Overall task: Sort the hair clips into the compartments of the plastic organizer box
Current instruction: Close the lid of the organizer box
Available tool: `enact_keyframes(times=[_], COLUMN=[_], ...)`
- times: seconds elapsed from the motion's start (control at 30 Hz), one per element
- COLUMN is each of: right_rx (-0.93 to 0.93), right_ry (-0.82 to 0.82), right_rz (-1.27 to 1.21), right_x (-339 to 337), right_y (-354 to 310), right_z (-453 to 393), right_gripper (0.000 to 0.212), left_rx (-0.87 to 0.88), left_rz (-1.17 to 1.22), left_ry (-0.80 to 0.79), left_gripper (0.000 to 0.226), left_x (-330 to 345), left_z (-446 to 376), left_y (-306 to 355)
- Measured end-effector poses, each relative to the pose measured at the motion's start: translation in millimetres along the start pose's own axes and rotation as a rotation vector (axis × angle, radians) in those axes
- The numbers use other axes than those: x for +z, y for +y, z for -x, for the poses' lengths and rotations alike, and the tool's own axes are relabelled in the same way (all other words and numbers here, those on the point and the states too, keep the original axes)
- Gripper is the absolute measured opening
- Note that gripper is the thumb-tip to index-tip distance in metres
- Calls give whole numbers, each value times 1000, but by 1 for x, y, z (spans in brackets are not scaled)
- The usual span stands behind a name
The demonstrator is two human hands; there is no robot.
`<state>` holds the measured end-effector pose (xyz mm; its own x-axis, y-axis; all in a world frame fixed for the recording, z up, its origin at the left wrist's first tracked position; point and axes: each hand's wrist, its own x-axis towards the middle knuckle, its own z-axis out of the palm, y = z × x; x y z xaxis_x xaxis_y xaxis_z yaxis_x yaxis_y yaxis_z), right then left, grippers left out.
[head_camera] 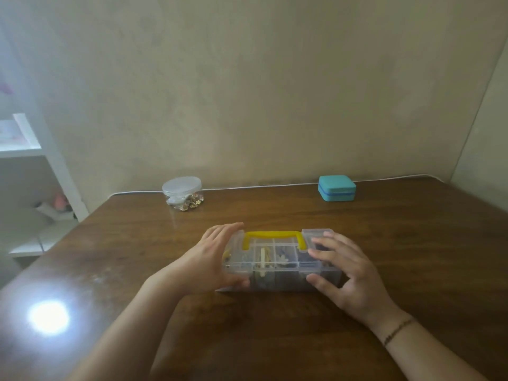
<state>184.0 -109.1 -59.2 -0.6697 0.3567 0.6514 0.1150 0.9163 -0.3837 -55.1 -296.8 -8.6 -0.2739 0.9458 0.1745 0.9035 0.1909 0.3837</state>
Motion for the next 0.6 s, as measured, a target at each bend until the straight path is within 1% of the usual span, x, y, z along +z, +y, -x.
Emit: enact_keyframes(times=[0.1,0.2,0.3,0.4,0.47,0.53,0.6], right_rx=[-6,-14,-26,-26,-4,10,12], right_ry=[6,16,26,28,35,30,19], right_rz=[5,23,106,230,255,220,145], right_x=[1,3,4,7,8,9,7], right_y=[1,2,3,2,-1,-3,-4], right_z=[0,-1,-2,-4,-6,-6,-4], right_gripper=[51,47,42,41,42,44,50], left_rx=[-8,-5,4,6,-4,-28,-105], left_rz=[-32,-17,-6,15,26,83,203], left_ry=[14,72,123,231,299,395,476], left_gripper=[110,109,101,88,83,77,82], left_x=[2,8,14,23,30,39,49], left_z=[1,2,4,5,6,11,20], left_y=[2,0,-4,-5,-2,1,3])
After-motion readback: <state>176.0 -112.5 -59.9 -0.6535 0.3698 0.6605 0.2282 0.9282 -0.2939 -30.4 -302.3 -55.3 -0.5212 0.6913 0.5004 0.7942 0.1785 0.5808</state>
